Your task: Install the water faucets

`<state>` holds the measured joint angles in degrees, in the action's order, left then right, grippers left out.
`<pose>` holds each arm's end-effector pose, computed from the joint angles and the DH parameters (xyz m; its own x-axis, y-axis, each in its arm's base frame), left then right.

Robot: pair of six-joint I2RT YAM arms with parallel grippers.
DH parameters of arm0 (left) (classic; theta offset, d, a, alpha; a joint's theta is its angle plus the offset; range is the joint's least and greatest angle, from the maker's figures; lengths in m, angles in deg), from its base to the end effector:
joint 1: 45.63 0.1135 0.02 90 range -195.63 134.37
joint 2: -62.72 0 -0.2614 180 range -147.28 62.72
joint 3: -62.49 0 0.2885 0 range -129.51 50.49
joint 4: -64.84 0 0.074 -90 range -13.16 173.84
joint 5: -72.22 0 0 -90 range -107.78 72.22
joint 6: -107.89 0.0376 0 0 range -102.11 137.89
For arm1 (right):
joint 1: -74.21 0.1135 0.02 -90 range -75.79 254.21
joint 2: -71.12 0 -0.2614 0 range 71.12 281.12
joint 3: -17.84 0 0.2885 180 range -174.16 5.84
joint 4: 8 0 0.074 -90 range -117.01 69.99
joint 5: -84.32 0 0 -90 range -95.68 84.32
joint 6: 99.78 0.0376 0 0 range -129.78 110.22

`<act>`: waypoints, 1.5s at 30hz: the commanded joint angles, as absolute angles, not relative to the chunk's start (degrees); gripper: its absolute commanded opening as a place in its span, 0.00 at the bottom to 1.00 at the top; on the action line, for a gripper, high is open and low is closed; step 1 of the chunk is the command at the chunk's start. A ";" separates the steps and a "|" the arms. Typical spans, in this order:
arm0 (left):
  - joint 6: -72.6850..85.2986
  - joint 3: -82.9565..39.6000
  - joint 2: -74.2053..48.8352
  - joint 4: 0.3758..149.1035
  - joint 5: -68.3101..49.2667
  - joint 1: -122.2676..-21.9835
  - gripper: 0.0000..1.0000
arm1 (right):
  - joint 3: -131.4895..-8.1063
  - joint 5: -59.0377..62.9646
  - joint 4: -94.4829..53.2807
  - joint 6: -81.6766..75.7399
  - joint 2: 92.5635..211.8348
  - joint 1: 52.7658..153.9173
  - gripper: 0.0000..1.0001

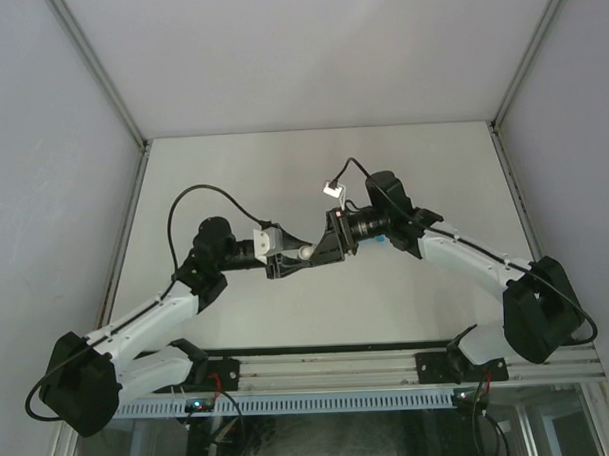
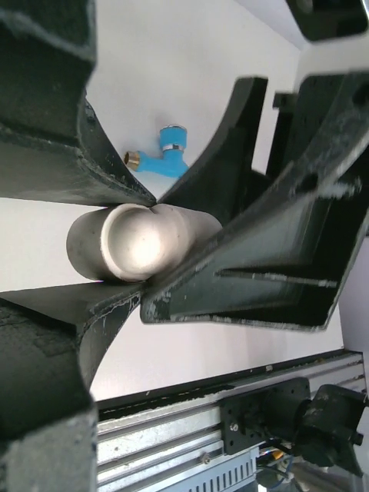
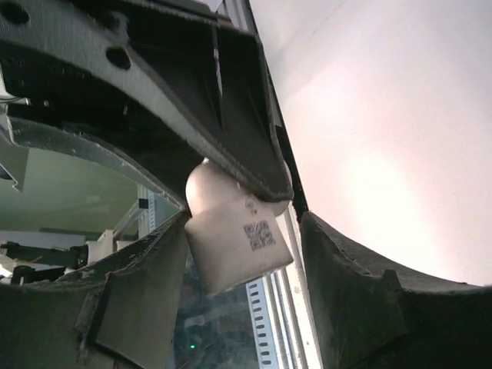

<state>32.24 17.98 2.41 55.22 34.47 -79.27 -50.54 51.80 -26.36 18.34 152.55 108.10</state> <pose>0.2038 -0.1713 0.2516 0.1594 0.0762 -0.9843 0.9848 0.0571 0.1639 0.2666 0.2173 0.2577 -0.8044 -0.2351 -0.5456 -0.5873 0.1766 0.7898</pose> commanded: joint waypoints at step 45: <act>21.54 19.86 -0.44 36.29 35.12 -79.64 0.34 | -36.19 44.29 14.43 54.35 148.93 106.48 0.17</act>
